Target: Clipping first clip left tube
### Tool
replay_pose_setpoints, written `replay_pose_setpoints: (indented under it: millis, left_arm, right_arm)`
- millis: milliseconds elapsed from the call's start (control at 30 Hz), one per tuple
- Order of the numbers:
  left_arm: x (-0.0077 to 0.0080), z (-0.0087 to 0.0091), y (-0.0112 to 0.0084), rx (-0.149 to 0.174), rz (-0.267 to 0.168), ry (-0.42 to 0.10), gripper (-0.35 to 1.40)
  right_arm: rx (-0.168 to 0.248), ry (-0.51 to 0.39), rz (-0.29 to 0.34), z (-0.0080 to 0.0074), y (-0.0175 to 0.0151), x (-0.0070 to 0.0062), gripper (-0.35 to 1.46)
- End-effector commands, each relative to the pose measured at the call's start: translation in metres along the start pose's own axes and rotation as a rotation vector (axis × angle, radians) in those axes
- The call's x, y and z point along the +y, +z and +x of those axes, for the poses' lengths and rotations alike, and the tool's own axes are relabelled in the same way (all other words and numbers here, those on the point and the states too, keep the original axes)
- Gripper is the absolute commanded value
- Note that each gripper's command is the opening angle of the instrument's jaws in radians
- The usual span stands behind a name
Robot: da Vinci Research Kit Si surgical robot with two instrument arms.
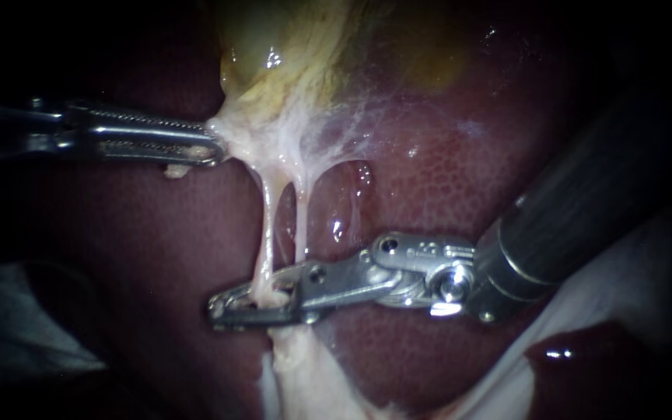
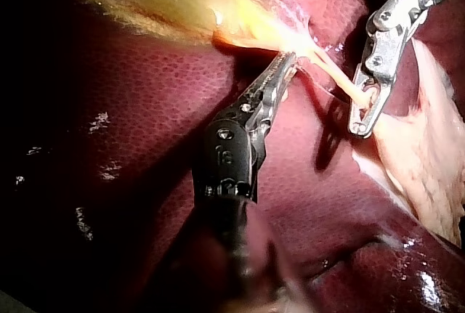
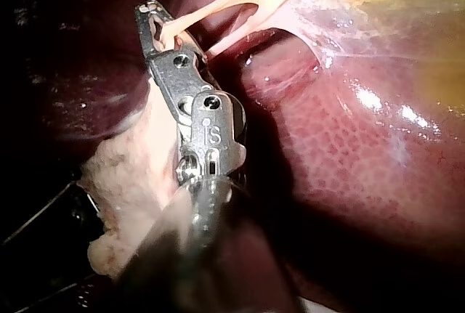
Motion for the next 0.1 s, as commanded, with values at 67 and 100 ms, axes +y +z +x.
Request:
replay_pose_setpoints:
  millis: [67,100]
  left_arm:
    - [0.0000,0.0000,0.0000,0.000,0.001,-0.001,-0.35]
    - [0.0000,0.0000,0.0000,0.000,0.001,-0.001,-0.35]
  right_arm:
    - [0.000,0.001,0.001,0.0000,0.0000,0.0000,-0.35]
    - [0.000,0.007,0.001,0.0000,0.0000,0.0000,-0.35]
